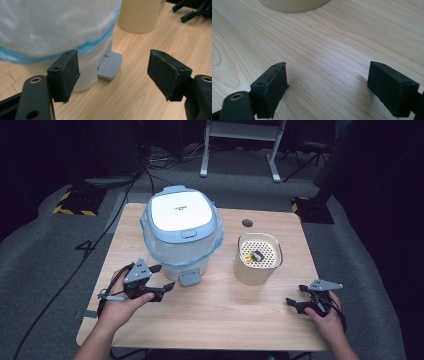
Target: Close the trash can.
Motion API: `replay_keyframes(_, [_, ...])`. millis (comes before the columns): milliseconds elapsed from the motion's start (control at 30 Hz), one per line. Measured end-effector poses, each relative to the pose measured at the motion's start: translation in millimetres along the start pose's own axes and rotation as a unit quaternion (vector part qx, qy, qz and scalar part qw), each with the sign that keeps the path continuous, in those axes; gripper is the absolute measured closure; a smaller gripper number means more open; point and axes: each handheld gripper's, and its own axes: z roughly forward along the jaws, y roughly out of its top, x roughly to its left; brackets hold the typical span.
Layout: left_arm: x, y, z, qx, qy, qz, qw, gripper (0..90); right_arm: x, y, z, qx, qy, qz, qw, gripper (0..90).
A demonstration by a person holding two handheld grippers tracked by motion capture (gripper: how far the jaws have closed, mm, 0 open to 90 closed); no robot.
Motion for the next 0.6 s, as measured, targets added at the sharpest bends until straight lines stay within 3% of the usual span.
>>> replay_keyframes(200, [-1.6, -23.9, 17.7, 0.031, 0.002, -0.014, 0.9994, 26.0, 0.0, 0.0, 0.0, 0.000, 0.000, 0.000, 1.0000, 16.1])
replay_keyframes(600, [2.8, -61.4, 34.6, 0.075, 0.008, -0.032, 0.9966, 24.0, 0.0, 0.0, 0.0, 0.000, 0.000, 0.000, 1.0000, 16.1])
